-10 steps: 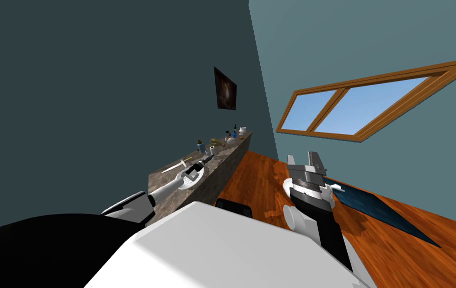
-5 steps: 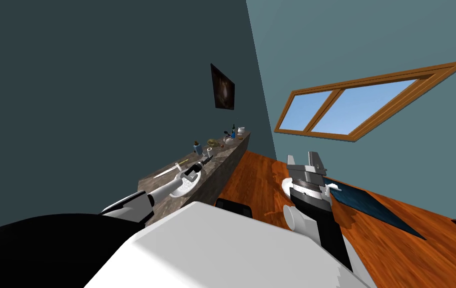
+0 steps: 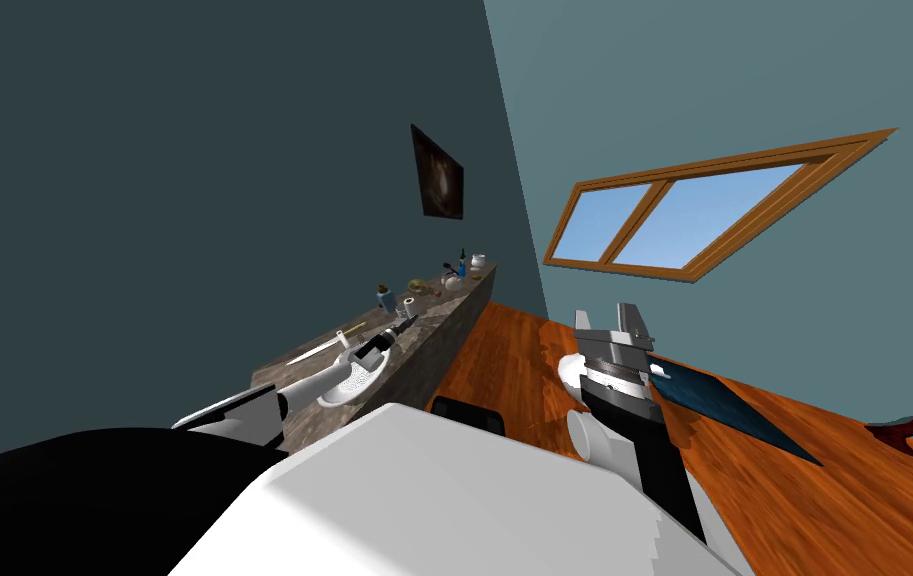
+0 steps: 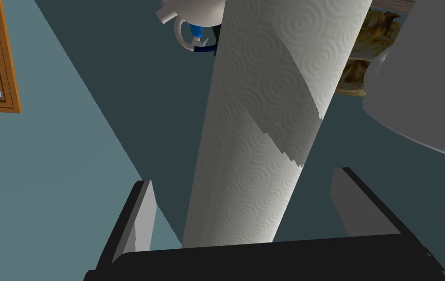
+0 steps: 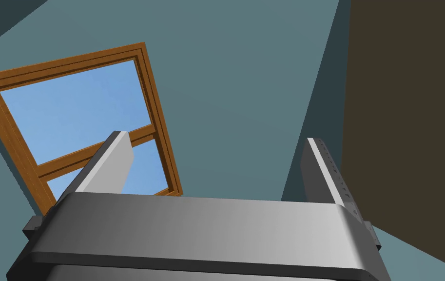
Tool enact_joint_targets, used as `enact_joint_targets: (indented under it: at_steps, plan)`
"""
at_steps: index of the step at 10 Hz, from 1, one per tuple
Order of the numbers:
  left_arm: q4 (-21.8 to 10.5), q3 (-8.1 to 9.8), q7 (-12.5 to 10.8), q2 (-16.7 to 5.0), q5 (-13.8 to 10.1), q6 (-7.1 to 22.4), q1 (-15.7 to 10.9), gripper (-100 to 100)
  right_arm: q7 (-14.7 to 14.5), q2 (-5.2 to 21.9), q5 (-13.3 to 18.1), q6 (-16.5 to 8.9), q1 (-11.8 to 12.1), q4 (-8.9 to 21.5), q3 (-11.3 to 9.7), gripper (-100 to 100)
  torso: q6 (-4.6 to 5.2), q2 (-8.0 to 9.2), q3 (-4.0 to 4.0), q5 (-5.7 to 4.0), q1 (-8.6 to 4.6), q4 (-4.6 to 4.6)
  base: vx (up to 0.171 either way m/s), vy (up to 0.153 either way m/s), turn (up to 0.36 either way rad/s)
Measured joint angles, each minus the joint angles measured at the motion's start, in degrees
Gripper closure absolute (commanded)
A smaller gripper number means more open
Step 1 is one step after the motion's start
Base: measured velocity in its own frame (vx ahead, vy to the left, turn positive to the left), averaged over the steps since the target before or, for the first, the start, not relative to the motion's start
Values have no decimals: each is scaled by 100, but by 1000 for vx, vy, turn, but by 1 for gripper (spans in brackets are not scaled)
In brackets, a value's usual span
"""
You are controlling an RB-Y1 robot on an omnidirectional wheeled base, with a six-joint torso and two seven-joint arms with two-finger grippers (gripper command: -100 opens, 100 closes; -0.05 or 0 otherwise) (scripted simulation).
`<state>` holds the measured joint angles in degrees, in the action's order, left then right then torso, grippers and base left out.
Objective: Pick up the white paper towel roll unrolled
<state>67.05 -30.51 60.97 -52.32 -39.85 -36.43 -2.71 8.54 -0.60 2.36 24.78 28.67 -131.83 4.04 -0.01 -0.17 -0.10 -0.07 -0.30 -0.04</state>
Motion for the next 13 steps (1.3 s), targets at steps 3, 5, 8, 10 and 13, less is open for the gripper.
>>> enact_joint_targets:
  at_steps: [3,5,8,10,13]
  plan:
    - [-176,-265,-48,-286,-324,-434,191,-100,0,0,0,0,0,0,0,0,2,-9,-5,1,0,-2,67,-64,-48]
    - [-148,-378,-135,-571,-568,-745,404,-100,0,0,0,0,0,0,0,0,0,-8,-4,-1,-3,-2,71,-74,-44]
    - [-387,-634,-307,-886,-816,-1235,518,-100,0,0,0,0,0,0,0,0,0,-1,-1,1,6,0,60,-59,-62]
    - [-305,-732,-297,-1178,-1080,-1523,770,-100,0,0,0,0,0,0,0,0,1,0,0,0,-1,0,56,-83,-62]
    - [-553,-1027,-504,-1559,-1393,-2004,906,-100,0,0,0,0,0,0,0,0,2,-8,-4,-2,-5,-1,72,-70,-39]
